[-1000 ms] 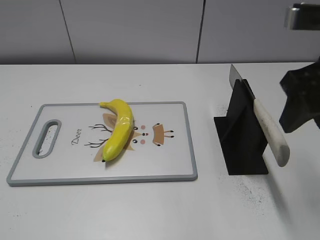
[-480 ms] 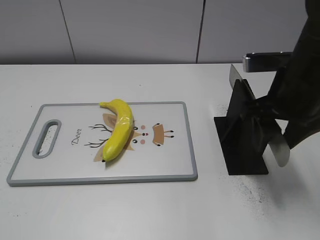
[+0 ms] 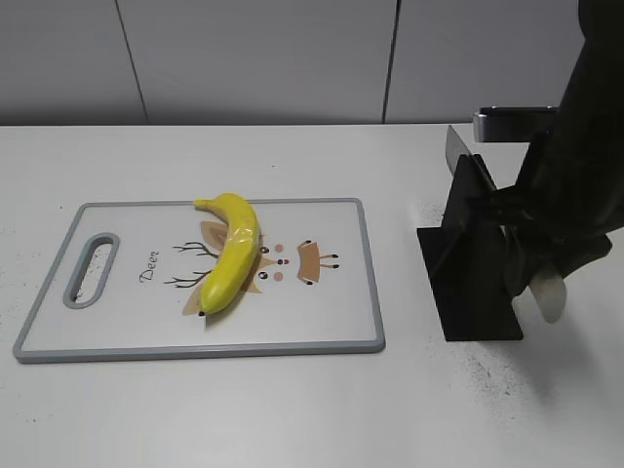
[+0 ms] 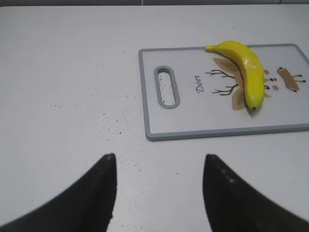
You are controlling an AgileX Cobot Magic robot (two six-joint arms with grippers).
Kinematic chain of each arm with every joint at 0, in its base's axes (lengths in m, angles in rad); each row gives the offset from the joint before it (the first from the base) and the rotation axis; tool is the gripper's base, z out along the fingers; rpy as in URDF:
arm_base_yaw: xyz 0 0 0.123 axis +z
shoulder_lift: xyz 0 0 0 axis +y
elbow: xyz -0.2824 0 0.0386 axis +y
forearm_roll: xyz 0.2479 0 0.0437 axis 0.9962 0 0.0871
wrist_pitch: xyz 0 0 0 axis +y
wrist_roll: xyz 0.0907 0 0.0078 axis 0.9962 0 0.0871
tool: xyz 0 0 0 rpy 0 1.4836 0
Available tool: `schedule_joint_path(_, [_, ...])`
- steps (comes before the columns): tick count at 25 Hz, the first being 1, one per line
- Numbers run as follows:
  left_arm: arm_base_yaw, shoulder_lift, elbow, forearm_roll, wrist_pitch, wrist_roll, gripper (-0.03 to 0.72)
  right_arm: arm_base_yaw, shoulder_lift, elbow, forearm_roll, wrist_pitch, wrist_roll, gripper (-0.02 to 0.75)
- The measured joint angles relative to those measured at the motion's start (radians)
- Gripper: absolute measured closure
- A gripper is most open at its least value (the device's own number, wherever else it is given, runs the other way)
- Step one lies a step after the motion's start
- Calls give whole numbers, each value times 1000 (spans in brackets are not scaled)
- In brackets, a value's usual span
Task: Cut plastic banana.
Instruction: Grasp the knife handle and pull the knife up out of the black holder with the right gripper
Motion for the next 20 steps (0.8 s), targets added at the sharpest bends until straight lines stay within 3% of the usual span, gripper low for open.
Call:
schedule_joint_path(11, [0, 0, 0, 0, 0, 0, 139, 0, -50, -81, -1, 63, 9, 575])
schedule_joint_path(20, [0, 0, 0, 0, 0, 0, 139, 0, -103, -169, -79, 80, 30, 575])
